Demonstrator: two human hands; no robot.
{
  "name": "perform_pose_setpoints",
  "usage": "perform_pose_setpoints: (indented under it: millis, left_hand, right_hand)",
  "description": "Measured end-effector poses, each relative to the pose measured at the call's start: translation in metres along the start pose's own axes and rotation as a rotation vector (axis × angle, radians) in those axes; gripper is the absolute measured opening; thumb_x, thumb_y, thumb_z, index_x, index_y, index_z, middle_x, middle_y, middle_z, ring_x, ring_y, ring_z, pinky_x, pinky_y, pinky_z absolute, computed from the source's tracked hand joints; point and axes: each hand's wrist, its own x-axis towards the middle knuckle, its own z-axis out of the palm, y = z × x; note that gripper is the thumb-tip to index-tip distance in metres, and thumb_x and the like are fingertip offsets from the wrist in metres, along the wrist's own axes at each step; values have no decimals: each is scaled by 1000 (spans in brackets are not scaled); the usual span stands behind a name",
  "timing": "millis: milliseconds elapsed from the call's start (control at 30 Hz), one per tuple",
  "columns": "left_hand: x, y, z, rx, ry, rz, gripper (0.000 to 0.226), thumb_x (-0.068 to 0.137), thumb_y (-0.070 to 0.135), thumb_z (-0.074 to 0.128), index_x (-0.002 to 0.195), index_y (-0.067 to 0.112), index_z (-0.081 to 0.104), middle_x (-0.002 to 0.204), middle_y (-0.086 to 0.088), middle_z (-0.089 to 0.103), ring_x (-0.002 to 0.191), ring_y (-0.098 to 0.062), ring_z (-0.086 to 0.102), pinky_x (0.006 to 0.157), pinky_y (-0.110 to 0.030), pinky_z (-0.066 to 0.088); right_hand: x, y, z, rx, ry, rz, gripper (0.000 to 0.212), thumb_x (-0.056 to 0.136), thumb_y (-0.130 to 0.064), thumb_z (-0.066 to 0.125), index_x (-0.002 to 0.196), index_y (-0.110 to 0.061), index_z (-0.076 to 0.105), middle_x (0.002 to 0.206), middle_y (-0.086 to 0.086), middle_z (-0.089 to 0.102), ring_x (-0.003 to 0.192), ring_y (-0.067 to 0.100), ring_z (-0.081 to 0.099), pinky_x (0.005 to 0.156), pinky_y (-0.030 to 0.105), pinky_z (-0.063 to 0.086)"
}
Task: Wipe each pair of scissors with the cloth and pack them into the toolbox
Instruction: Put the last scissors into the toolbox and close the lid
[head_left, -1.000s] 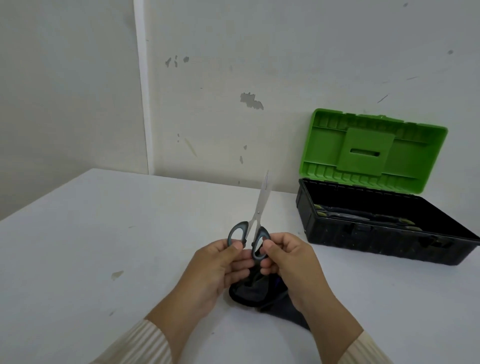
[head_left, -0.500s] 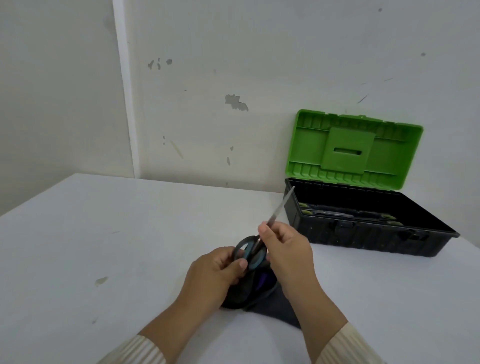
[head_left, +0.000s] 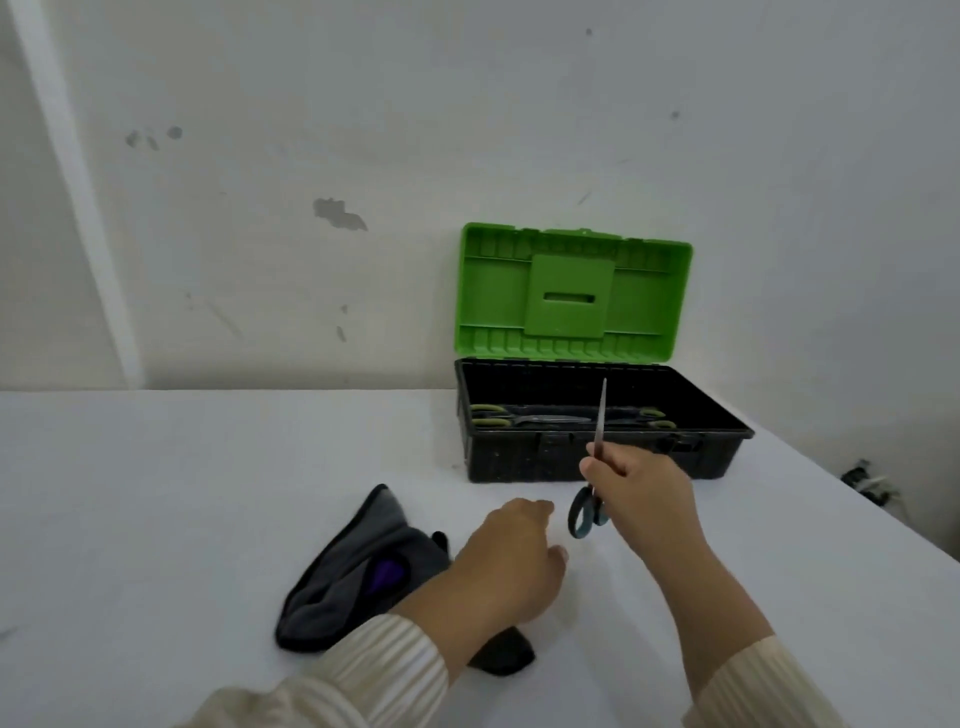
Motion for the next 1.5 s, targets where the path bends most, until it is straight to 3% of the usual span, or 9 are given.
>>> perform_pose_setpoints:
  millis: [133,200,333,433,567,867,1167,1333,1500]
  left_hand:
    - [32,7,31,194,-128,11,60,98,39,38,150,14,20,160,-4,16,146,-22,13,119,-33,11]
    - [42,1,41,266,-52,-1,62,98,44,33,150,14,20,160,-7,13,147,-23,8,121,-37,6]
    - [54,-9,53,341,99,-18,63,97,47,28,150,16,19,161,-5,12,148,-21,6,121,-40,3]
    - [58,-10,57,354,157,-19,61,97,47,27,149,17,22,160,-4,17,147,-20,10,121,-40,6]
    - [63,-11,58,374,184,-28,60,97,47,26,148,16,24,159,-4,20,147,-20,12,121,-40,6]
    - [64,-13,60,409,205,-28,59,97,46,25,148,17,25,158,-4,23,146,-21,15,120,-41,9]
    - [53,-12,51,100,265,73,48,98,30,39,143,16,37,152,1,36,140,-14,28,117,-26,16]
    - [73,10,-1,-31,605,294,30,88,17,49,113,12,63,113,-5,62,109,-21,54,97,-27,39]
    - [149,35,-73,184,544,257,43,91,21,51,132,13,47,136,-5,46,129,-22,38,107,-34,30]
  right_hand:
    - [45,22,-44,-239,72,-154,19,86,-24,56,88,-9,68,77,11,67,73,26,60,59,27,35]
    - [75,24,-61,-386,43,-242,20,89,-24,52,87,-11,66,68,7,60,63,22,56,48,24,30]
    - [135,39,-66,-664,-74,-361,24,89,-23,47,92,-9,65,71,10,56,63,25,53,54,29,40]
    - [163,55,-53,-773,-270,-287,20,86,-20,48,87,-10,66,66,5,54,61,21,52,57,29,43]
    - [188,78,-30,-828,-512,-122,23,82,-19,50,93,-8,68,93,8,69,86,26,61,80,34,51]
    - [192,84,-21,-804,-639,91,33,96,-15,34,116,1,54,123,15,55,109,31,52,96,36,41]
    - [149,71,-40,-519,-307,-51,21,88,-3,45,99,-9,62,99,7,65,94,28,61,69,31,46]
    - [145,53,-41,-444,-226,-140,33,94,-24,43,99,0,65,102,17,67,95,32,59,80,33,48]
    - [185,45,-16,-365,-108,-279,30,91,-28,49,113,-13,63,120,10,63,107,26,57,86,26,42]
